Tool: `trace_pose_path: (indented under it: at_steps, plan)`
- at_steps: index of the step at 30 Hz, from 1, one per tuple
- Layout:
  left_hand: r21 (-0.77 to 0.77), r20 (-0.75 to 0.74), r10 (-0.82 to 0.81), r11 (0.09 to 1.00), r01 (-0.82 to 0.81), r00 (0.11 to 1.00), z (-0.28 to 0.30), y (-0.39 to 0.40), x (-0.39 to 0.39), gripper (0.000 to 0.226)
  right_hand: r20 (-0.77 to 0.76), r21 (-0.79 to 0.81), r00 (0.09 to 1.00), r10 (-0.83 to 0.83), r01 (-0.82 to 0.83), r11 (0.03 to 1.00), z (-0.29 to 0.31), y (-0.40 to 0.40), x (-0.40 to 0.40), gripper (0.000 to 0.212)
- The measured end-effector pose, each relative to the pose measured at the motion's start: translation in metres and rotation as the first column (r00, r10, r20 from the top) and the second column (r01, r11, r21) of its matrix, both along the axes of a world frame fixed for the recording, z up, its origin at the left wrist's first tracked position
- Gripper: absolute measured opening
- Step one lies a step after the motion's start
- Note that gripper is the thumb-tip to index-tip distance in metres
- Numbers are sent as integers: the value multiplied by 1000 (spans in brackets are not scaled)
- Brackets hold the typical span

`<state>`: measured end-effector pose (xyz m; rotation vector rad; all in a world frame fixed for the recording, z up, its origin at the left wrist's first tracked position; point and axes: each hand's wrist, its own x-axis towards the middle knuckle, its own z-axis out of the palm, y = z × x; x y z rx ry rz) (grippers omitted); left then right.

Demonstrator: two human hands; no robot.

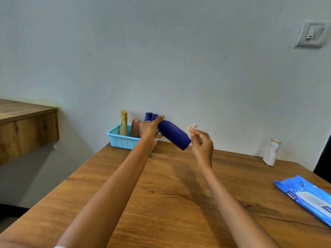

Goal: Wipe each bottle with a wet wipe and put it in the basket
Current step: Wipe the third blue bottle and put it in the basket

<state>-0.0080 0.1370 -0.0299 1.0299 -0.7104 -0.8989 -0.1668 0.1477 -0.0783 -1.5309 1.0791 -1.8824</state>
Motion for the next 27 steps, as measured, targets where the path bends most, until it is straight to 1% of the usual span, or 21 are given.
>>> trace_pose_path:
  at_steps: [2,3,4,5,6,7,8,10,12,14,18,19,21,24,25,27]
  plan:
    - [-19,14,-56,998,57,998,3,2,-6,36,-9,137,993,115,-113,984,-5,-1,-2,25]
    - [-24,25,-82,996,83,996,4,1,-8,33,29,221,985,171,-173,960,-8,-1,-4,26]
    - [-26,34,-97,995,98,995,5,2,-9,31,113,303,965,238,-261,917,-10,-1,-6,26]
    - [-28,45,-100,994,102,994,5,1,-9,31,244,361,920,307,-380,852,-10,0,-8,26]
    - [-33,55,-97,995,99,994,4,0,-9,31,395,375,843,366,-511,773,-10,0,-10,24]
    - [-40,70,-90,995,93,994,3,-1,-10,32,522,356,755,397,-616,703,-10,0,-13,23]
    - [-51,87,-83,995,88,993,2,-2,-11,33,608,328,681,408,-683,652,-10,-1,-17,26]
    - [-78,125,-73,993,83,989,1,-4,-12,41,693,298,592,412,-755,584,-12,-3,-21,37]
    - [-109,166,-57,991,76,984,-1,-6,-13,45,717,313,568,404,-780,541,-13,-3,-21,45]
    - [-135,221,-47,988,78,974,-2,-7,-13,46,711,345,590,383,-767,541,-12,-1,-21,45]
    - [-174,329,-37,980,99,944,-2,-9,-11,45,667,441,679,306,-691,573,-10,2,-18,37]
    - [-178,351,-35,979,103,936,-3,-10,-12,43,638,474,714,289,-659,583,-10,2,-18,33]
    - [-184,392,-22,978,101,920,-6,-11,-14,40,547,543,800,246,-563,623,-12,2,-19,29]
    - [-189,389,-8,978,88,921,-8,-12,-13,39,383,607,906,180,-394,691,-12,-2,-20,35]
    - [-187,389,-4,979,83,921,-8,-13,-12,39,301,611,940,159,-319,724,-11,-3,-19,36]
    - [-184,408,-4,979,87,913,-9,-14,-13,38,139,569,982,129,-186,801,-6,-2,-15,29]
